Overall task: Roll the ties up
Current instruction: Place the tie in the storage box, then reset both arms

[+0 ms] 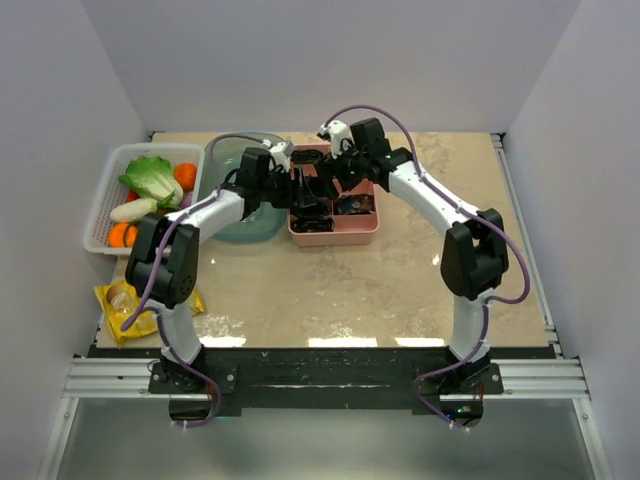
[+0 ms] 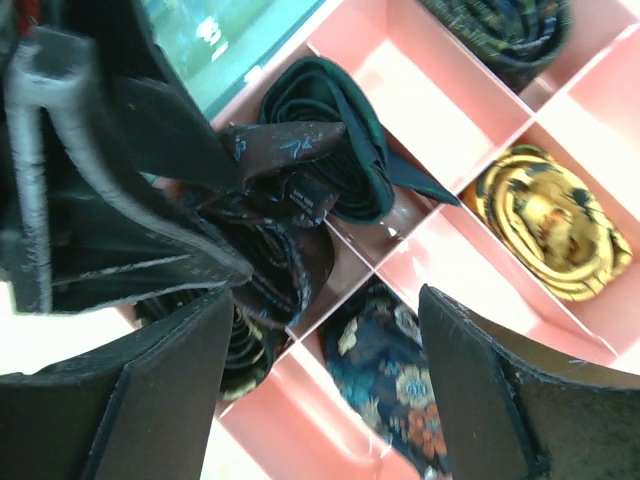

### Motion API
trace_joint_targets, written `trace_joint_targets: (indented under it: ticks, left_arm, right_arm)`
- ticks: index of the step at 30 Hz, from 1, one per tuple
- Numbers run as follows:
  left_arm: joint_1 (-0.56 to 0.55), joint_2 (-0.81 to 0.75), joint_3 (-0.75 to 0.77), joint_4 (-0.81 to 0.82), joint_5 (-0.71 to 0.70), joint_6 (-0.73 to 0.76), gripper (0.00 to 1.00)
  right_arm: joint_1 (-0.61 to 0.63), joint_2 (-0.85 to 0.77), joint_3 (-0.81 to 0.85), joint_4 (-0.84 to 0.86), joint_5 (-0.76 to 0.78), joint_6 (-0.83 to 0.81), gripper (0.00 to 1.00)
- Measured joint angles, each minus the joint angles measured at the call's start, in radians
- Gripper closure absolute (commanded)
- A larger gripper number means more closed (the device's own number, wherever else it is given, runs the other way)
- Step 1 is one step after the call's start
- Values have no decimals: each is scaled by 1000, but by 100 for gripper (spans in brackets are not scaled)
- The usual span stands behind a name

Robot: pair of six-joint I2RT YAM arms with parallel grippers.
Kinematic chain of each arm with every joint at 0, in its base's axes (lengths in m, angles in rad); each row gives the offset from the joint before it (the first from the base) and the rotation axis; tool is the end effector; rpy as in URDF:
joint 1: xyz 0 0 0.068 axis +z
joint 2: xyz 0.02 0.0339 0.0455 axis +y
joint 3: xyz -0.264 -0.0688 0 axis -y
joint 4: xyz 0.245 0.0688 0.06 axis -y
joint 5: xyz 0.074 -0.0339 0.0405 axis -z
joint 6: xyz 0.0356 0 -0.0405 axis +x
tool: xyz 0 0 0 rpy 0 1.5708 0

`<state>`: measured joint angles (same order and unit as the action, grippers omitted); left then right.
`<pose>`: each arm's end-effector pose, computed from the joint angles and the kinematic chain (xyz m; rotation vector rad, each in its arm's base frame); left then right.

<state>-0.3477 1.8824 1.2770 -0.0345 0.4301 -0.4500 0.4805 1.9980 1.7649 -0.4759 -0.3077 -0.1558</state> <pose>0.3916 -0.1577 0.2112 0.1334 2.2932 -0.9050 0.4061 0.2238 0.2853 -0.8705 2.1217 0.5201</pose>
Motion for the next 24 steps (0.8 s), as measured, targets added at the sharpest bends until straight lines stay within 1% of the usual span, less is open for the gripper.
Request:
trace_joint_targets:
  ticks: [6,7,8,10,13,17,24]
  left_arm:
    - [0,-134,-17,-11,-12,-2,11]
    - [0,-157,-17,-11,-14,-2,10]
    - [0,-180,-17,-11,-15,-2,7]
    - [0,-221,-17,-10,-18,-2,6]
    - [2,-295,-33,13,-24,-5,3]
    - [6,-412,-92,56,-54,-21,2]
    - [9,-591,-183,106,-176,-50,2]
  right_arm:
    - [-32,-159,-101,76,-2,42,14]
    - [-39,-188,-119,93,-2,49,12]
    - [-47,-216,-138,111,-5,55,11]
    - [-61,-264,-172,136,-9,68,9]
    - [-82,-336,-228,176,-19,89,2]
    - [-102,-443,-336,236,-23,113,1]
    - [-109,-603,-483,299,-6,157,1]
